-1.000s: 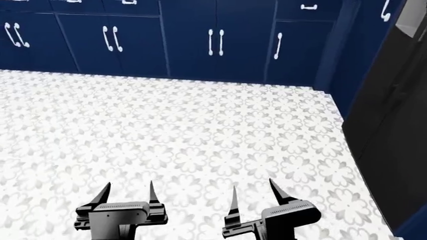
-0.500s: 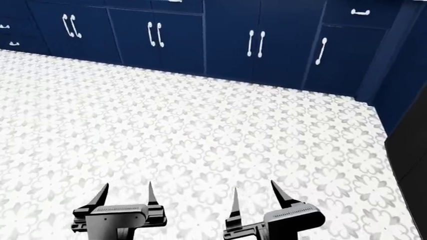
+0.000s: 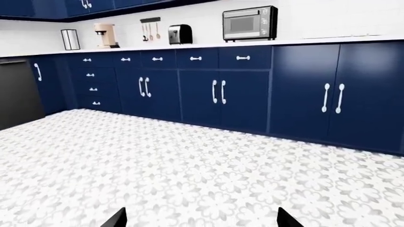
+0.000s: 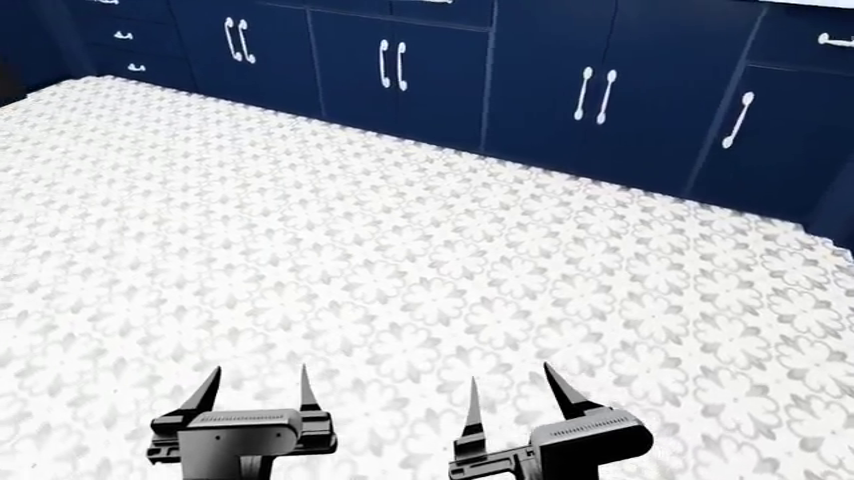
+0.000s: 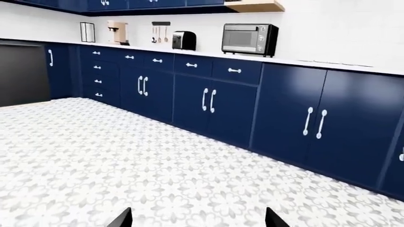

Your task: Pick the beer from the counter and place it in the cabinet.

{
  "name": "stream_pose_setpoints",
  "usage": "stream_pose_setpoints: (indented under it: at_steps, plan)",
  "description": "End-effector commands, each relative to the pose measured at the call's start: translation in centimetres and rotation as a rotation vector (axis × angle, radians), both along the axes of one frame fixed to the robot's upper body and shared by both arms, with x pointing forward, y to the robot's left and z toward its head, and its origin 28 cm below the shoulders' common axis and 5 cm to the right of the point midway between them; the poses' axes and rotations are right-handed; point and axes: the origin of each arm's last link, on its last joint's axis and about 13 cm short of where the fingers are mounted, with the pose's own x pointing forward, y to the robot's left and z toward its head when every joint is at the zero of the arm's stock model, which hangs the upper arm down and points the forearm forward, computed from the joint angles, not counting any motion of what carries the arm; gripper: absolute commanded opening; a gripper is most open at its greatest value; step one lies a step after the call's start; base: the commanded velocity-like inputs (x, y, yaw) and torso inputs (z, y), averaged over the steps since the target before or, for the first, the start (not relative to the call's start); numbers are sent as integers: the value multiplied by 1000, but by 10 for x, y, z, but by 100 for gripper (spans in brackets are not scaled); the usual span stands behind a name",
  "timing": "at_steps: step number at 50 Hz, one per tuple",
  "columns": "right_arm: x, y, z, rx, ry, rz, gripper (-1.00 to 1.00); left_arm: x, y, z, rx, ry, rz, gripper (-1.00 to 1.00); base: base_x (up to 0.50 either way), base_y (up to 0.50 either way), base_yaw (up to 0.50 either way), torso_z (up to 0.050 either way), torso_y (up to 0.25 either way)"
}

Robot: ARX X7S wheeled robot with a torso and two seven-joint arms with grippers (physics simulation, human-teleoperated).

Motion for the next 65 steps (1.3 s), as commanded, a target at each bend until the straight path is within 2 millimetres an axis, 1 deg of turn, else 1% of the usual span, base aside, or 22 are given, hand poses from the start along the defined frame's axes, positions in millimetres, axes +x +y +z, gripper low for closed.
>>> stream_pose_setpoints:
  at_steps: [1, 29, 56, 65]
  plan:
    - [1, -1, 0, 4, 0, 2, 100, 1, -2, 1, 7, 0, -5, 100, 0, 0, 500, 0, 0]
    - [-2, -4, -2, 6, 2, -16, 100, 1, -4, -2, 13, 6, -12, 100, 0, 0, 500, 0, 0]
    - [0, 3, 2, 0, -3, 16, 100, -2, 2, 2, 4, -9, 12, 100, 0, 0, 500, 0, 0]
    - [-1, 2, 0, 0, 0, 10, 100, -2, 2, 0, 4, -3, 12, 100, 0, 0, 500, 0, 0]
